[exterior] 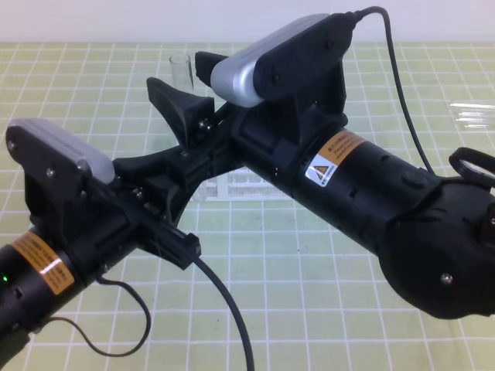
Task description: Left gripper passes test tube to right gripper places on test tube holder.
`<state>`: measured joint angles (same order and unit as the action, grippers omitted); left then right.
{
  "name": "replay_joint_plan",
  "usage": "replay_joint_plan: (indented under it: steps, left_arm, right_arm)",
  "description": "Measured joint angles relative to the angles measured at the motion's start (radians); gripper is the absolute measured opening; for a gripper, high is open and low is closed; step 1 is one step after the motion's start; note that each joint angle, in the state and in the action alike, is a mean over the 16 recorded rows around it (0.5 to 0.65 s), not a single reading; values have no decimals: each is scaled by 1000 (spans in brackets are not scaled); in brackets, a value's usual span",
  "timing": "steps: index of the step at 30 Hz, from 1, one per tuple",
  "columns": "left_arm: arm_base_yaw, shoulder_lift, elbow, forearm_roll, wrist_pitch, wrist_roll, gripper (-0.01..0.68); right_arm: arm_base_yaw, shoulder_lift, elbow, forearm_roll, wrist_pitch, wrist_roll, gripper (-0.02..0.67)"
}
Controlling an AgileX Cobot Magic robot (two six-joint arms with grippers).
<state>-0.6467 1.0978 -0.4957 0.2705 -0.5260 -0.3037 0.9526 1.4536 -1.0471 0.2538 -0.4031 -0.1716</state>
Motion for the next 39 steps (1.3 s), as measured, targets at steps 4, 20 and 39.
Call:
replay_joint_plan:
  steps: [4,20,39]
  left_arm:
    - [0,0,0,0,1,0,52]
    - [0,0,0,0,0,-4,46]
    - [0,-1,0,1,-7,-5,34]
  right_arm:
    - [0,0,0,1,-3,1,386]
    - [0,3,0,1,-19,4,301]
    - [2,18,0,-5,-50,4,169]
